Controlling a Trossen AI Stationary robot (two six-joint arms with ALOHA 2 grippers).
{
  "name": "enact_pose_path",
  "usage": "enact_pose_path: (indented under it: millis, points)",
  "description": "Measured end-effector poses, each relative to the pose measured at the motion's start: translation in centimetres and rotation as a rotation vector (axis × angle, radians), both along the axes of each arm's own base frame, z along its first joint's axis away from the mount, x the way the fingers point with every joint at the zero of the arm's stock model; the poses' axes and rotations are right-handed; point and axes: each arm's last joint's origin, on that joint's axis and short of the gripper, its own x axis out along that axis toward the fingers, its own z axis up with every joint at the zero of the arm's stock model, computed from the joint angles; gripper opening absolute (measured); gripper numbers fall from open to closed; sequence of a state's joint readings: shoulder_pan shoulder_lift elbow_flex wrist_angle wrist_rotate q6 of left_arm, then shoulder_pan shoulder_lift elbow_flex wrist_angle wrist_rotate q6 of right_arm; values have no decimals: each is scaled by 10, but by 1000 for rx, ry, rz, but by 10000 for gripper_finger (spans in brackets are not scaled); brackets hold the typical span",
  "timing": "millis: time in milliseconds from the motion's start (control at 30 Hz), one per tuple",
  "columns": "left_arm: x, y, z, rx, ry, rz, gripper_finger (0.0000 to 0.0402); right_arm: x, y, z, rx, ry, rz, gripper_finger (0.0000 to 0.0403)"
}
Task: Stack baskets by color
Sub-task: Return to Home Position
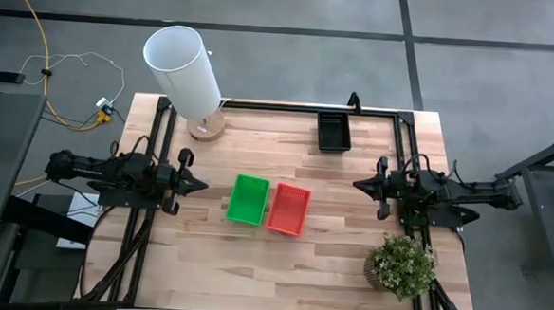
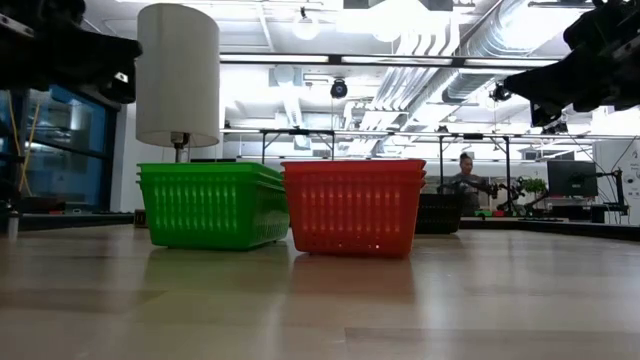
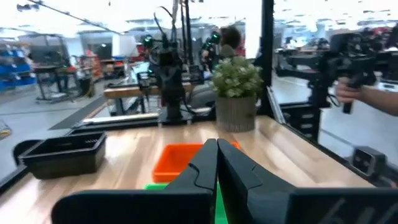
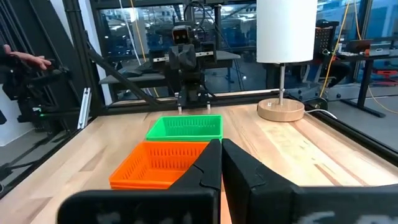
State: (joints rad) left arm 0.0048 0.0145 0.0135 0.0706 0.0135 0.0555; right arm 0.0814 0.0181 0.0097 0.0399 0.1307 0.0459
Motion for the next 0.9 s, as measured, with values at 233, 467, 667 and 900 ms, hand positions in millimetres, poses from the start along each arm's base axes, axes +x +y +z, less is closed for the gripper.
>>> enact_pose_path:
  millis: [233,467,667,900]
  points:
    - [0,-4,-5,1,55,-34,0,0,0,0,29,1,1,0]
    - [-1,-4,-5,0,51,-26,0,0,0,-1,25,3,1,0]
    - [-1,-6,-5,0,53,-43,0,0,0,-1,24,3,1,0]
    - [-1,-6,-5,1,52,-42,0,-1,0,1,26,-18,7,0]
